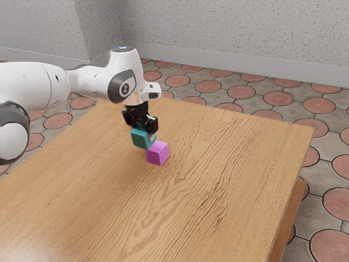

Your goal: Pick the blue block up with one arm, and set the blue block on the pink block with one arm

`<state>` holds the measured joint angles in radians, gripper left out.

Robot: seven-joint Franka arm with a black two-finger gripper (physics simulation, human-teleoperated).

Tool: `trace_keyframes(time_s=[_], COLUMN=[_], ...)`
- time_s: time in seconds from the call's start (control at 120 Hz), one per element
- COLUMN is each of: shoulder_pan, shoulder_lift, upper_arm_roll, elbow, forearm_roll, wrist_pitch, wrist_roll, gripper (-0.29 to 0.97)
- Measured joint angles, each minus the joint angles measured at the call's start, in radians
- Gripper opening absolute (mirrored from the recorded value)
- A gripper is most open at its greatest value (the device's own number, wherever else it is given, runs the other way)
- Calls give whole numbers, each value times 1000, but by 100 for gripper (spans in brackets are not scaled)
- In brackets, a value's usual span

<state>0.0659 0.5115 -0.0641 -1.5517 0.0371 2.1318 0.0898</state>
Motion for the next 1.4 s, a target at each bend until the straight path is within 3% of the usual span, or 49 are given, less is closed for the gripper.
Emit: trace_keyframes(time_s=[0.242, 0.542, 1.4], shoulder_pan=[-16, -36, -46], shoulder_lift=[145, 204, 272], upper_arm_roll=[2, 9, 16], elbow=[233, 338, 411], forearm_roll=[4, 4, -1], wrist_pitch=[-173, -270, -252], wrist_roll=[0, 1, 1], gripper=[37, 37, 37])
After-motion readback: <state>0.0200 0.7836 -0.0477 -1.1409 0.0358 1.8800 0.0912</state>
